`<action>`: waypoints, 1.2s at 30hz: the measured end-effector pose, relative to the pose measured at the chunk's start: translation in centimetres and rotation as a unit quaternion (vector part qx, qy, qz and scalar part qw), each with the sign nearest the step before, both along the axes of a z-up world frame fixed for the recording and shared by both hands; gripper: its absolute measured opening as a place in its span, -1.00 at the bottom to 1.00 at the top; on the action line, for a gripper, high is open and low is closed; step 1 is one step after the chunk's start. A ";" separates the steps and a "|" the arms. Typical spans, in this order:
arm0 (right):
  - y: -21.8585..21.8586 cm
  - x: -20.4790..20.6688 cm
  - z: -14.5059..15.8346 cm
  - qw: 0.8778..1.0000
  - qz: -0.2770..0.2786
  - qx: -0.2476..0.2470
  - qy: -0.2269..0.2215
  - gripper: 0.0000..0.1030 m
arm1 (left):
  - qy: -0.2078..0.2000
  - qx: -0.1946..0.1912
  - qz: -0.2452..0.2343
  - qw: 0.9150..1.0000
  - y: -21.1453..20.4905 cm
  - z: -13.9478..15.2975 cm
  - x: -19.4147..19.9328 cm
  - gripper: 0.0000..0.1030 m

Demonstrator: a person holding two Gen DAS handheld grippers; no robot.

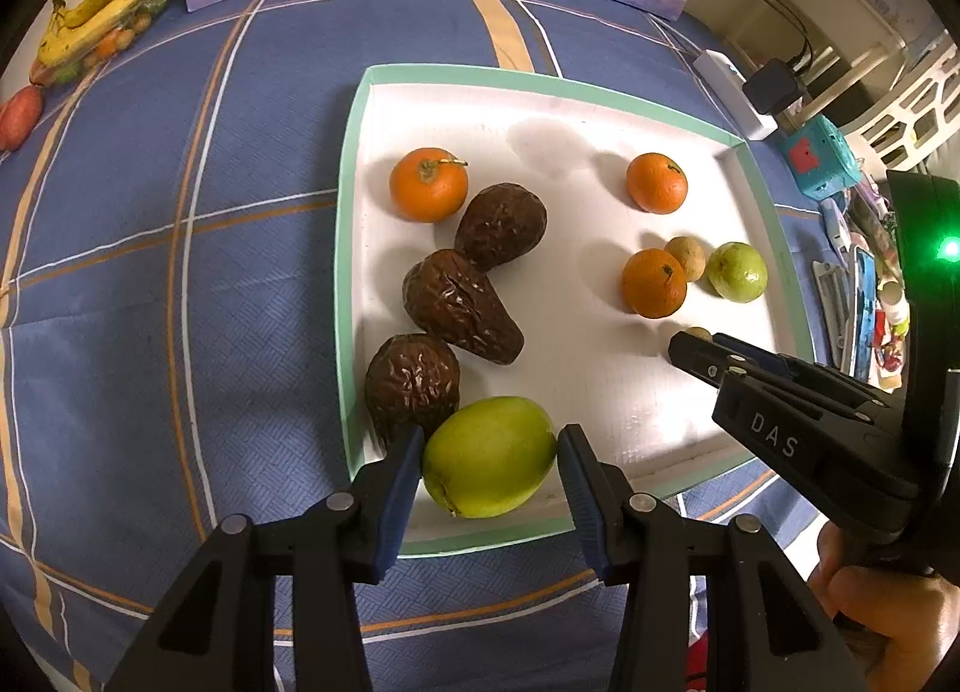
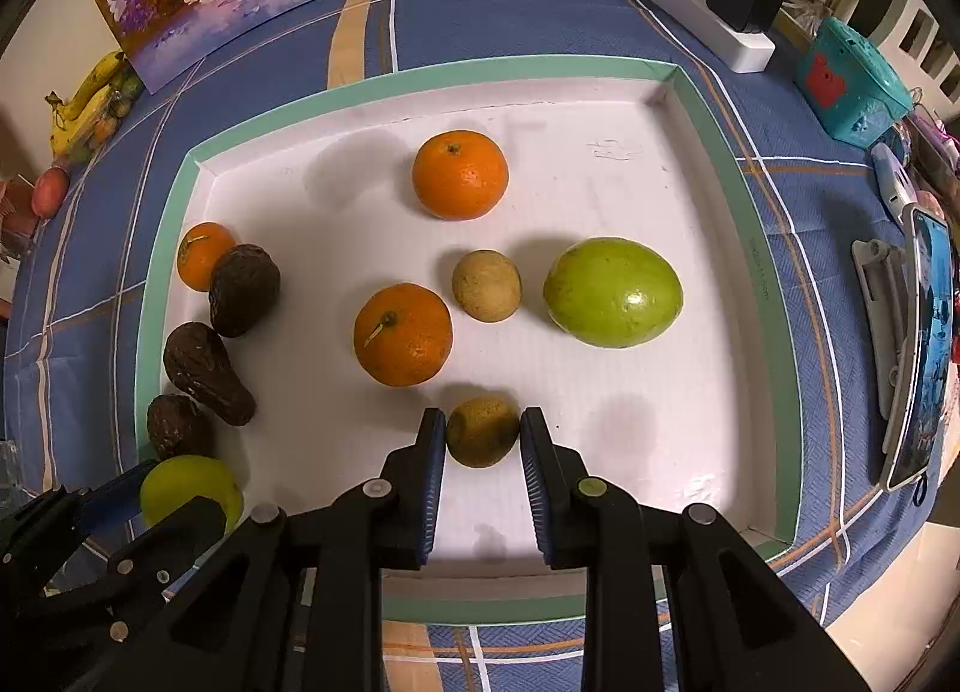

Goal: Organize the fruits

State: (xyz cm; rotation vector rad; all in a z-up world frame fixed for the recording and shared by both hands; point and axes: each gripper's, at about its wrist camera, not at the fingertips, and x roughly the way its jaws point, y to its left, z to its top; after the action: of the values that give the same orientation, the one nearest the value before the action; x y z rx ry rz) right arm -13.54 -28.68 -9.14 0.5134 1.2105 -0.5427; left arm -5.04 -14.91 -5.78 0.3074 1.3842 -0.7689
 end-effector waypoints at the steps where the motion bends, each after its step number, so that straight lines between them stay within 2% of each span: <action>1: 0.0 -0.1 0.0 1.000 -0.001 0.000 0.000 -0.48 | -0.003 0.004 0.000 1.000 -0.1 -0.1 0.0 -0.05; 10: 0.1 0.2 -0.2 1.000 0.001 -0.002 0.003 -0.47 | 0.000 0.007 0.003 1.000 0.1 -0.2 0.3 -0.03; 15: 0.2 0.2 -0.2 1.000 0.003 -0.005 0.004 -0.46 | -0.011 -0.006 0.007 1.000 0.7 1.1 0.4 -0.02; 16: 0.3 0.2 -0.1 1.000 0.004 -0.009 0.005 -0.42 | -0.015 -0.009 0.010 1.000 1.0 1.4 0.5 -0.01; 18: 0.5 0.2 0.1 1.000 0.006 -0.015 0.003 -0.30 | -0.021 -0.009 0.021 1.000 1.4 1.9 0.7 0.27; 22: 1.4 0.1 0.8 0.999 0.015 -0.029 -0.005 -0.11 | -0.053 0.011 0.059 0.997 3.3 2.4 1.9 0.56; 25: 2.4 0.0 1.7 0.998 0.022 -0.049 -0.014 0.27 | -0.079 0.026 0.083 0.993 4.7 2.7 2.8 0.74; 27: 3.0 -0.1 2.1 0.998 0.025 -0.056 -0.020 0.32 | -0.102 0.031 0.098 0.989 5.9 3.0 3.1 0.86; 31: 4.4 -0.4 2.5 0.997 0.039 -0.065 -0.034 0.36 | -0.141 0.030 0.109 0.983 8.1 3.9 3.3 1.00; 34: 5.7 -0.6 2.9 0.995 0.047 -0.074 -0.048 0.77 | -0.156 0.026 0.113 0.981 9.8 4.4 3.2 1.00; 36: 6.3 -0.6 3.2 0.994 0.050 -0.074 -0.061 0.77 | -0.159 0.021 0.117 0.980 10.7 4.5 3.1 1.00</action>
State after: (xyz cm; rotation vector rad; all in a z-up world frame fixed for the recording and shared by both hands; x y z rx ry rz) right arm -14.12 -22.35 -5.94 0.3523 1.0638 -0.5033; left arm -1.95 -4.22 -1.28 0.2812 1.1116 -0.4732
